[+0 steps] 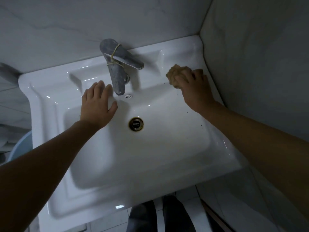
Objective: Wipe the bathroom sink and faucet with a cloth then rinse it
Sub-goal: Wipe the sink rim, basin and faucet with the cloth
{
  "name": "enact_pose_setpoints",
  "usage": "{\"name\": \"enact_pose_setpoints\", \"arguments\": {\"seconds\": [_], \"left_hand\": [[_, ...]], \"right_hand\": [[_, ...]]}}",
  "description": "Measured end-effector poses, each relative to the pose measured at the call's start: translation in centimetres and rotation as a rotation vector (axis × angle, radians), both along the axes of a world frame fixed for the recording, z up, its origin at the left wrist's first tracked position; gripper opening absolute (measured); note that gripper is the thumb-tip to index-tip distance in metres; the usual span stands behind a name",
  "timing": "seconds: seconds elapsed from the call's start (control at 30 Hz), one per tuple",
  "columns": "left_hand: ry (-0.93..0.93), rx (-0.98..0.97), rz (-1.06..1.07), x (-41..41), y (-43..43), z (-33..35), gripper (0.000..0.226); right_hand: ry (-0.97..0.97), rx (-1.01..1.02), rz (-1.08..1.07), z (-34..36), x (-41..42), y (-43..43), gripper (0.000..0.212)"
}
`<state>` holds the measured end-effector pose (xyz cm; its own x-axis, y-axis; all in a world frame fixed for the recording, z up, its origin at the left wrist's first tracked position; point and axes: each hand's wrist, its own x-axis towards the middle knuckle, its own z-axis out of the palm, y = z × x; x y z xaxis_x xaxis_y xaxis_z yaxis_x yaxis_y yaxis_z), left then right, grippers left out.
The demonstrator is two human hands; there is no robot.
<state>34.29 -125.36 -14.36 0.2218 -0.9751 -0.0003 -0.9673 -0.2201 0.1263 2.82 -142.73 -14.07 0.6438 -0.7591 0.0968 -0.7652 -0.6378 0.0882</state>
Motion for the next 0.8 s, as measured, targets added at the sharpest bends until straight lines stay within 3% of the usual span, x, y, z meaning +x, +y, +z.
{"name": "enact_pose_setpoints", "arguments": {"seconds": [0.3, 0.5, 0.7, 0.8], "left_hand": [[0.047, 0.016, 0.067, -0.5, 4.1, 1.9, 0.054], [0.152, 0.009, 0.163, -3.5, 12.6, 3.4, 0.051], [0.288, 0.057, 0.258, -9.1, 21.7, 4.9, 0.049], [0.322, 0.050, 0.262, -11.5, 24.8, 5.1, 0.046]], "right_hand": [[0.073, 0.114, -0.068, 1.7, -2.6, 4.4, 0.063], [0.148, 0.248, -0.155, 3.3, -5.6, 9.8, 0.055], [-0.005, 0.524, -0.306, 3.9, -8.8, 16.2, 0.051], [-0.067, 0.486, -0.344, 3.8, -9.1, 19.7, 0.049]]}}
